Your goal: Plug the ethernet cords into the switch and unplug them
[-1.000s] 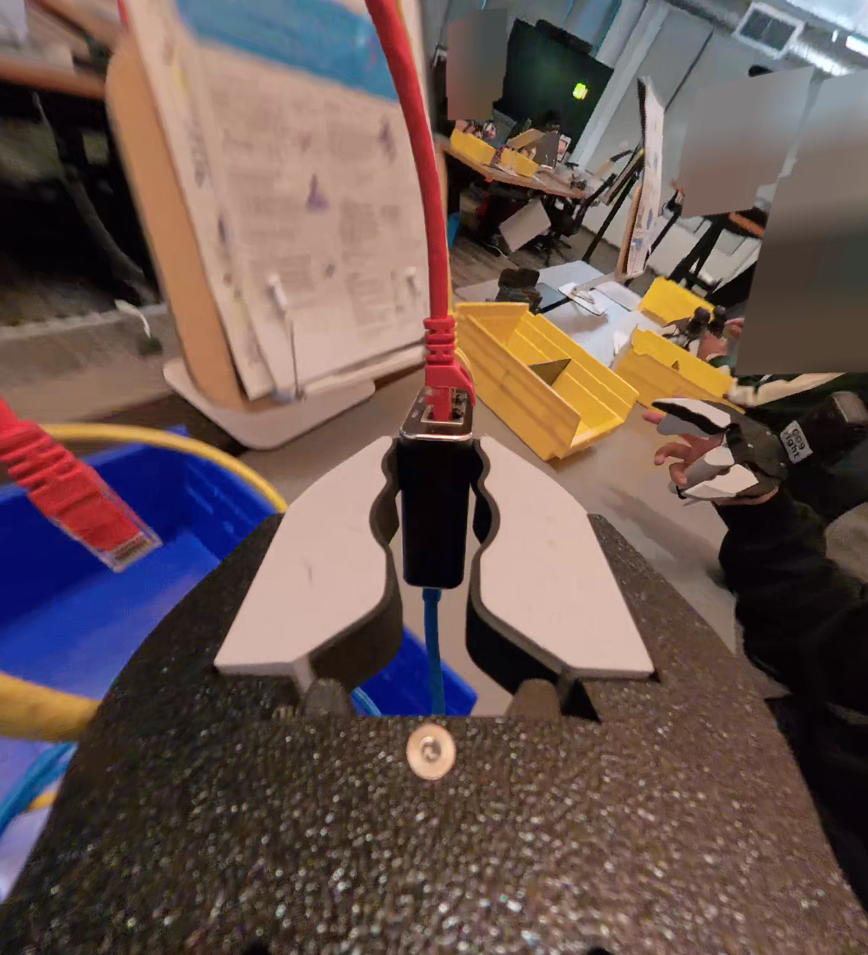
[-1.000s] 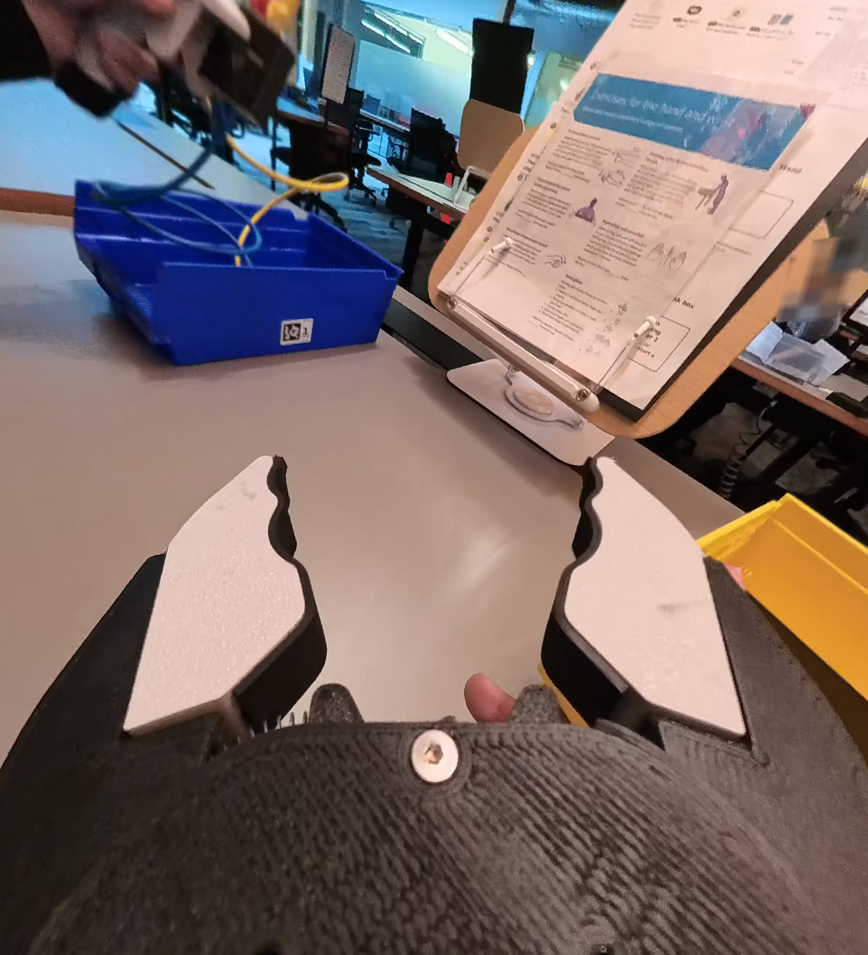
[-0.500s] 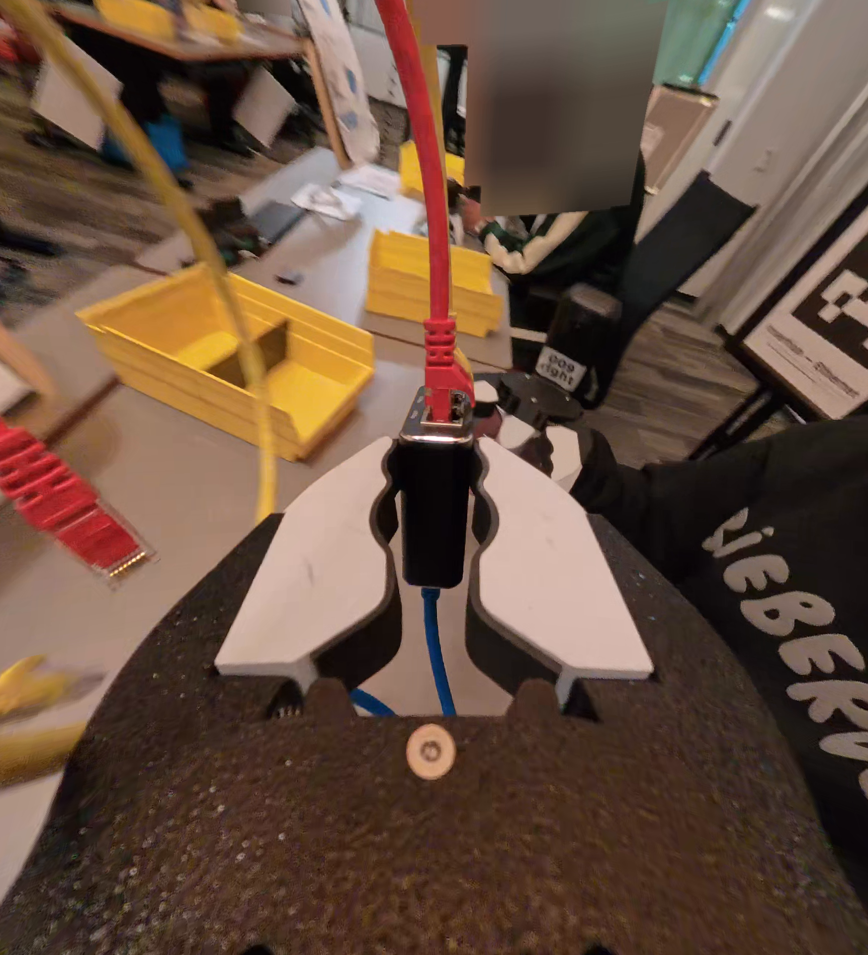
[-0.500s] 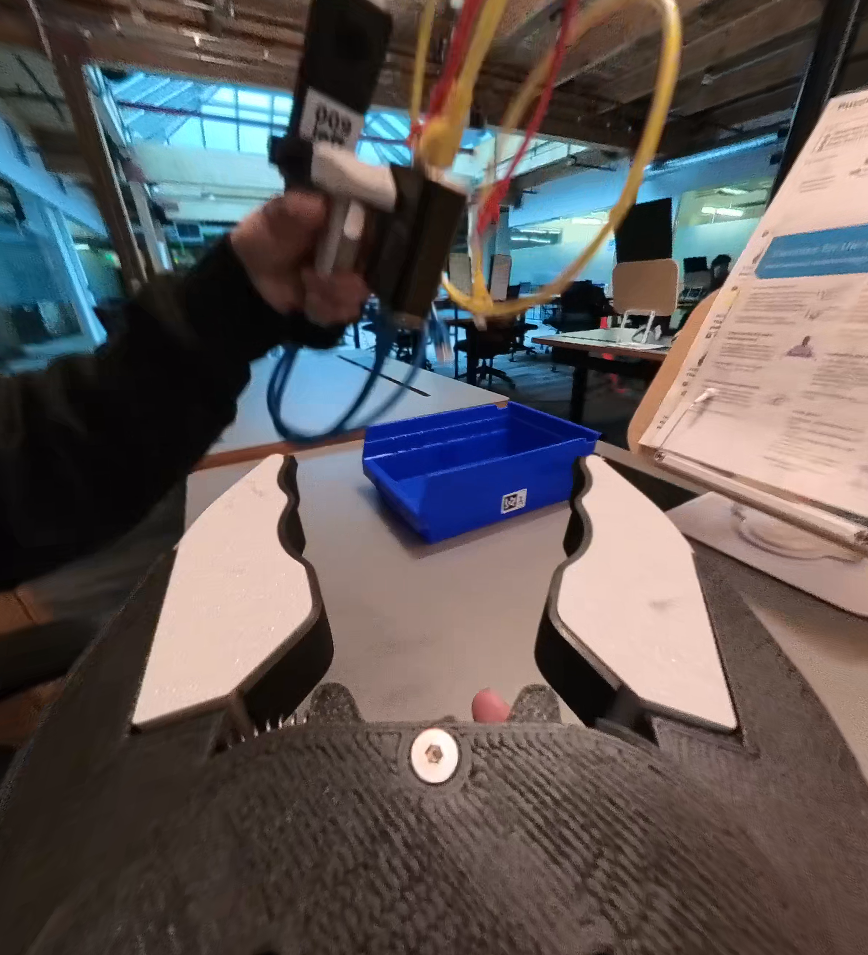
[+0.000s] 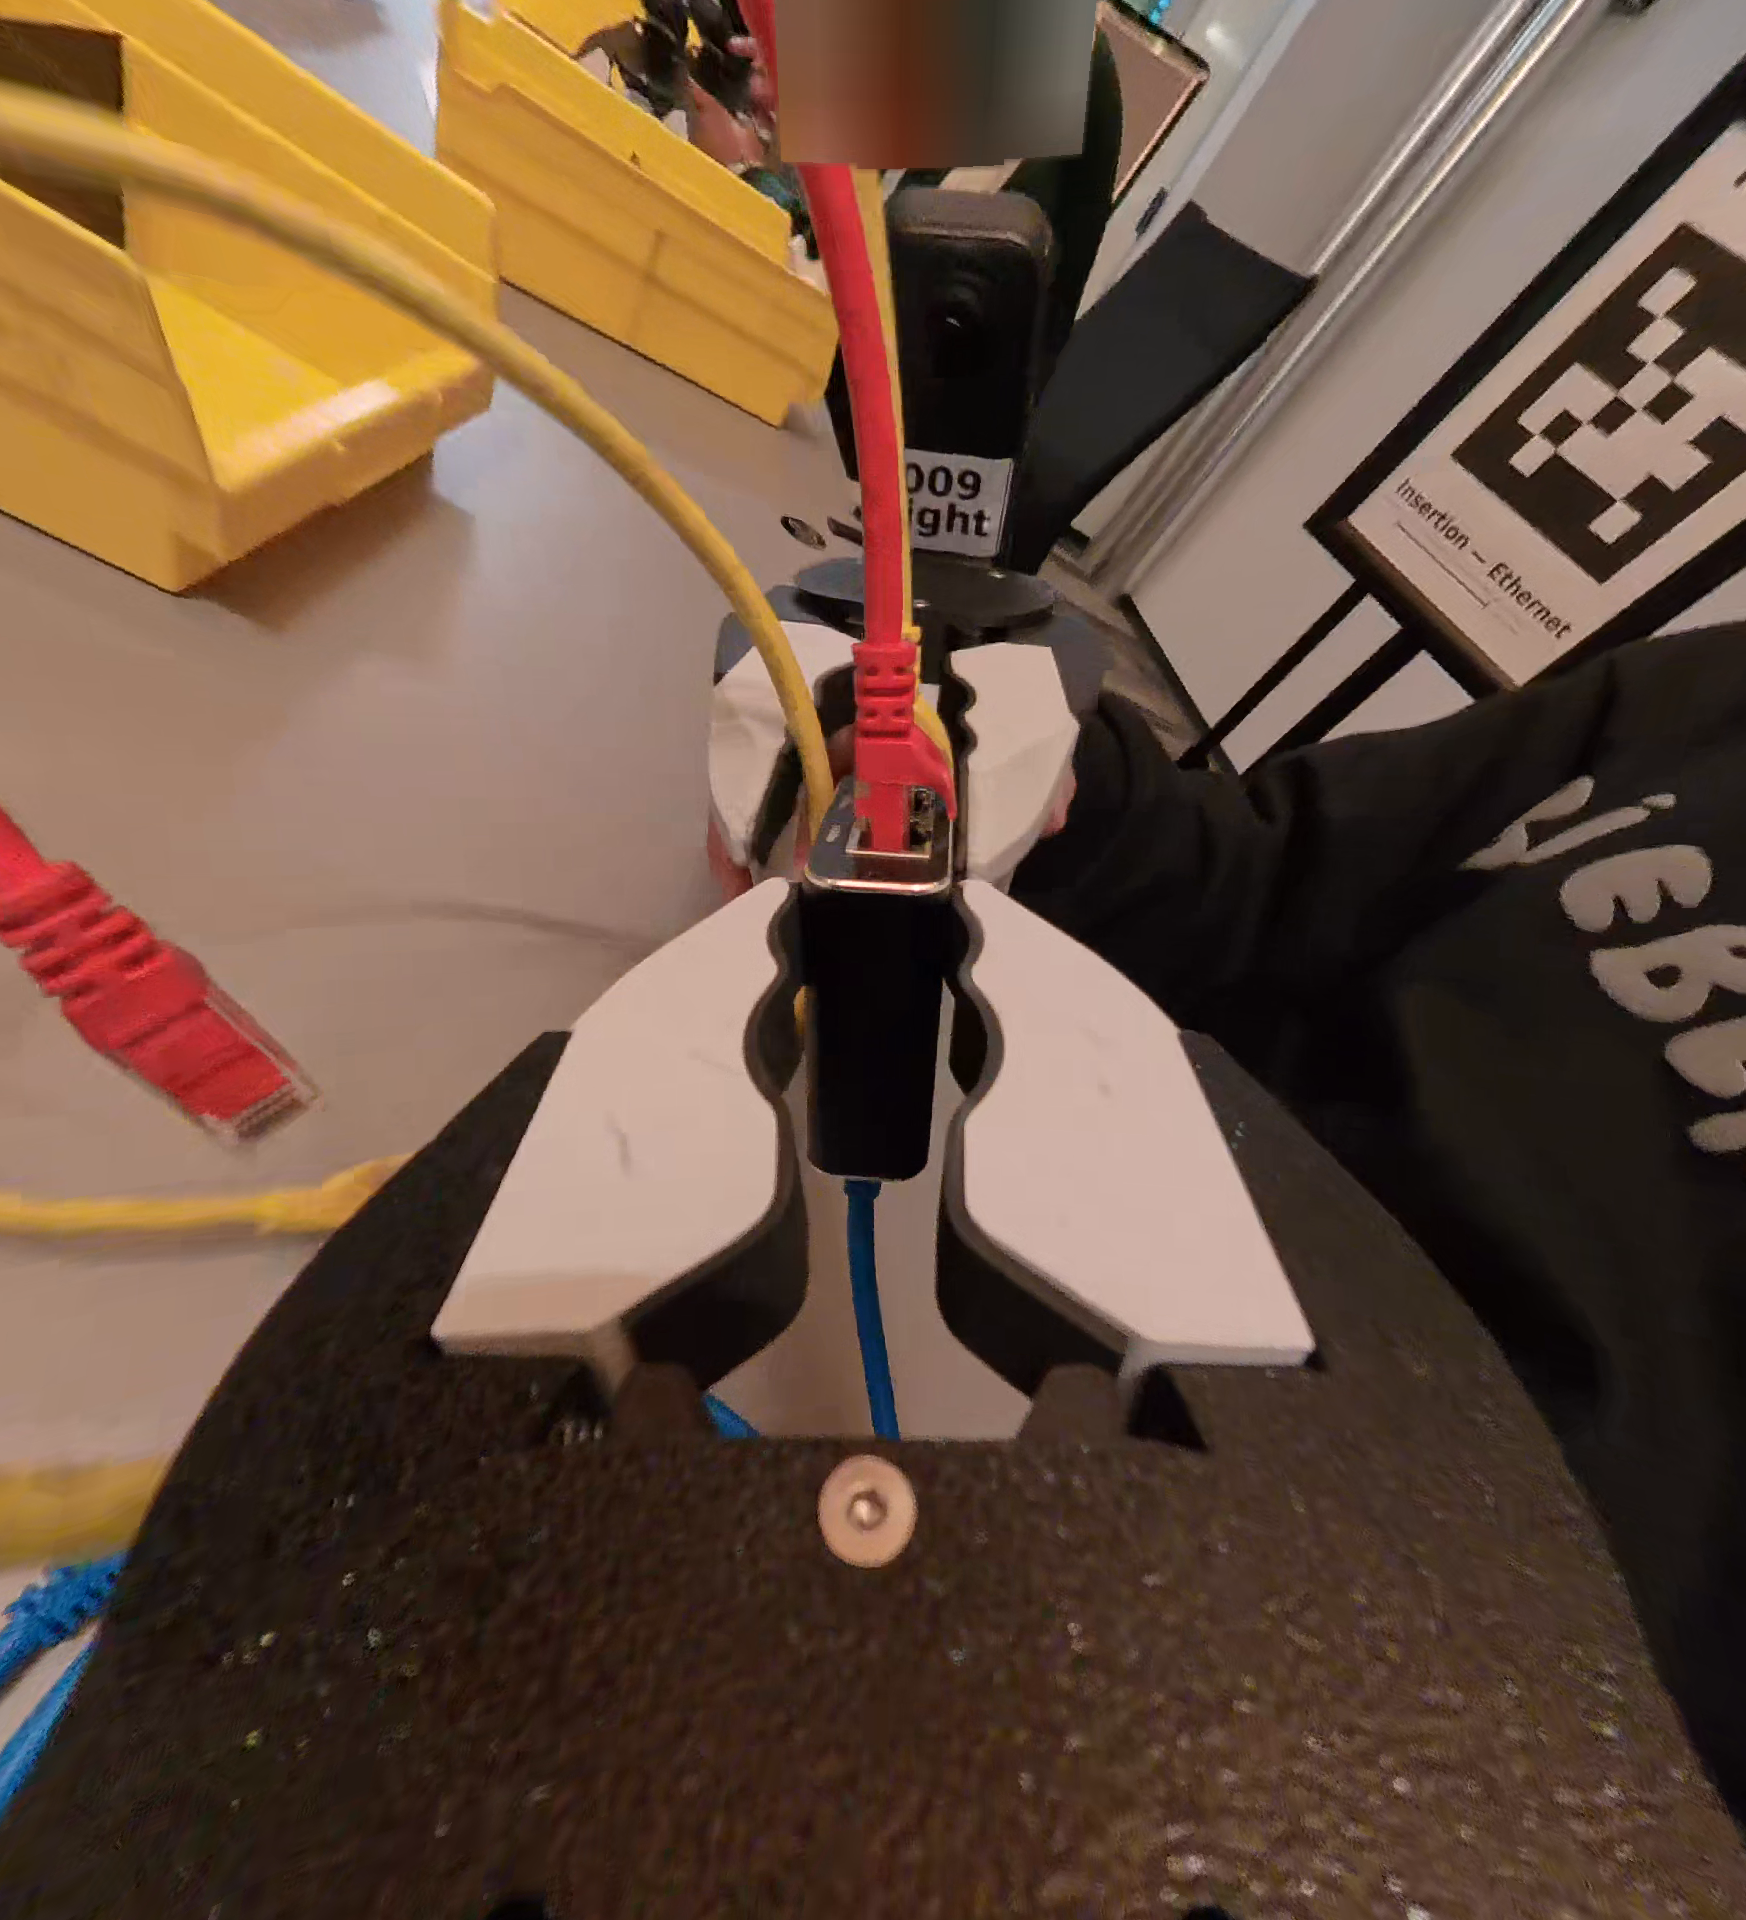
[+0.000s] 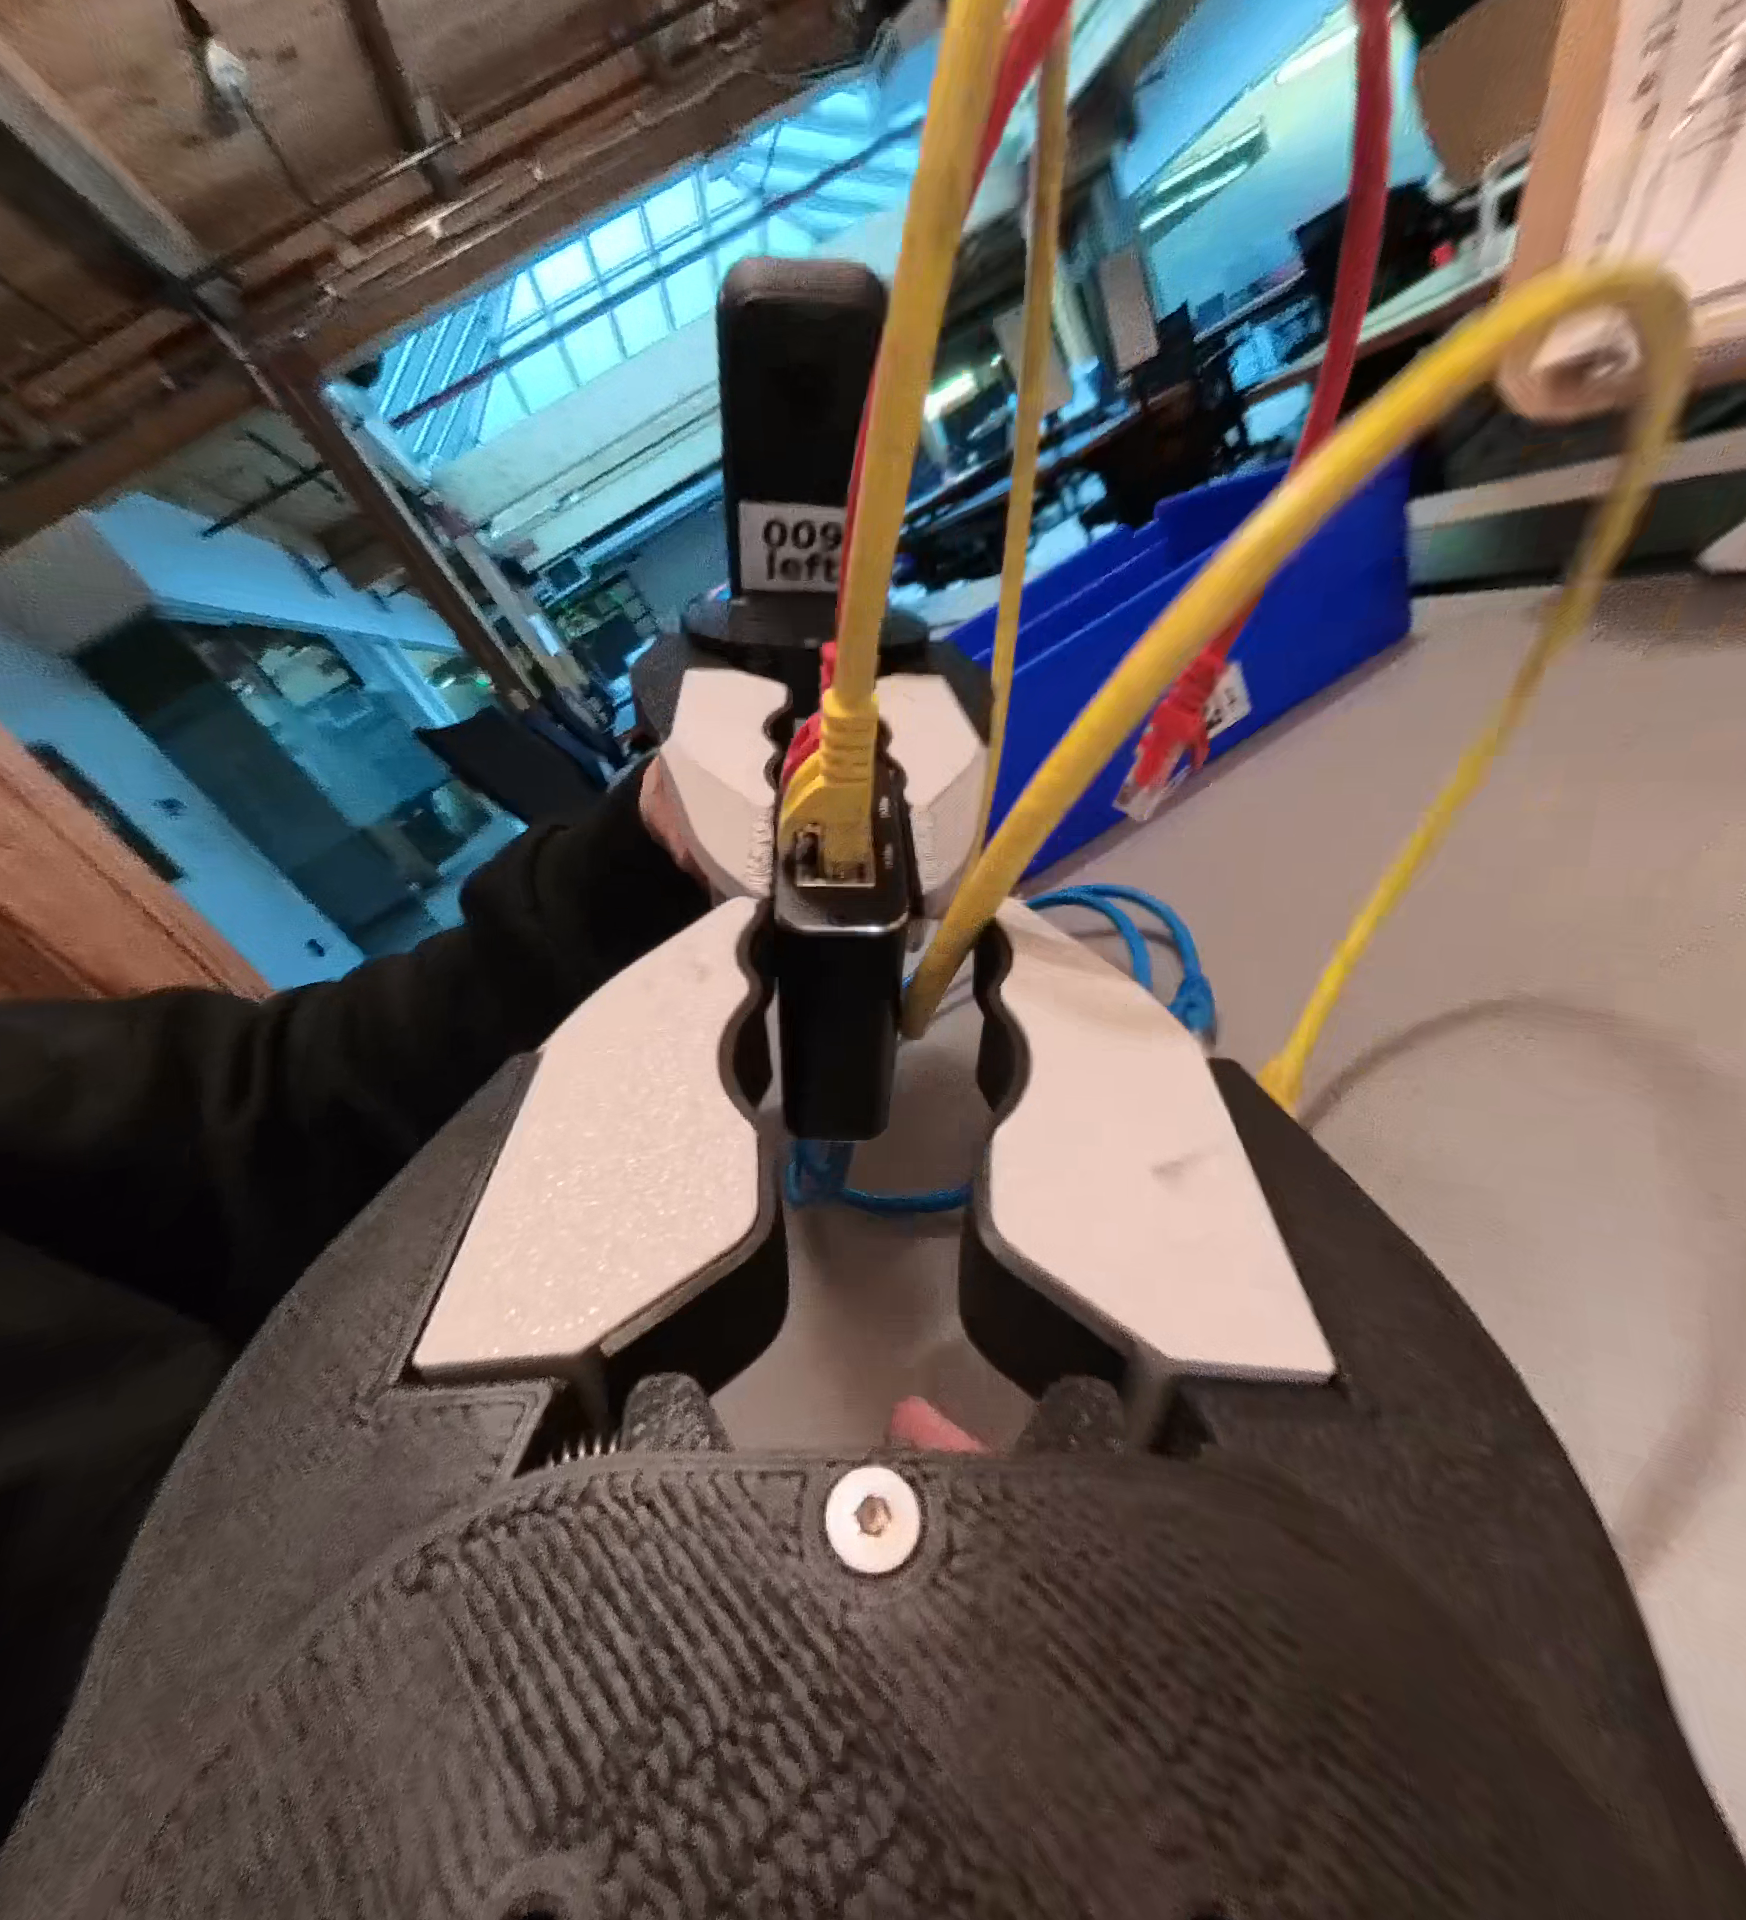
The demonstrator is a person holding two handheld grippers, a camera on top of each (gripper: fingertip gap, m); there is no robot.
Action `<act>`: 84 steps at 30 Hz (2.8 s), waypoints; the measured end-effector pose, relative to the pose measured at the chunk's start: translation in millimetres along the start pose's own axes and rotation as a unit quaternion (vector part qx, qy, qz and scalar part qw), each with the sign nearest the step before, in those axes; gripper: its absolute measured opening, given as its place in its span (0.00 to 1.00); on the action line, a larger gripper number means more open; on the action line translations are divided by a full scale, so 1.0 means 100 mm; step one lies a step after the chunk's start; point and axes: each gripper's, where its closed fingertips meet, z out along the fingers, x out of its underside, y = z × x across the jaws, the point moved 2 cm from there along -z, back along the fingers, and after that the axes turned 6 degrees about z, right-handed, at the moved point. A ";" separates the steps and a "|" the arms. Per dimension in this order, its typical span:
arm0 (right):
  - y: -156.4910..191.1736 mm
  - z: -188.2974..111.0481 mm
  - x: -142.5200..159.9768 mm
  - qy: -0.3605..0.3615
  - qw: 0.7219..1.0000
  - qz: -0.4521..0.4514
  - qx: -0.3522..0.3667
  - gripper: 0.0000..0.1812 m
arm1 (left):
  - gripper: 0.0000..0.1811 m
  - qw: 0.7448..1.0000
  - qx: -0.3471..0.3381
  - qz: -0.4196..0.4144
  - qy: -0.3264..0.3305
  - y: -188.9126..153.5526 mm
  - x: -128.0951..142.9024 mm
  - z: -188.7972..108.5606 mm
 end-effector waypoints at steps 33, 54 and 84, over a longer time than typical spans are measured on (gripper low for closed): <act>-0.27 -0.04 -0.21 -0.210 0.953 0.220 0.000 0.13 | 0.47 0.877 -0.431 0.195 -0.083 -0.12 -0.07 -0.14; 0.12 -0.16 0.06 0.094 0.992 -0.084 -0.021 0.33 | 0.14 0.997 -0.072 -0.002 0.037 -0.21 0.24 0.08; -0.12 0.00 -0.17 -0.134 0.982 0.111 -0.073 0.13 | 0.43 0.904 -0.372 0.206 0.049 -0.02 -0.06 -0.25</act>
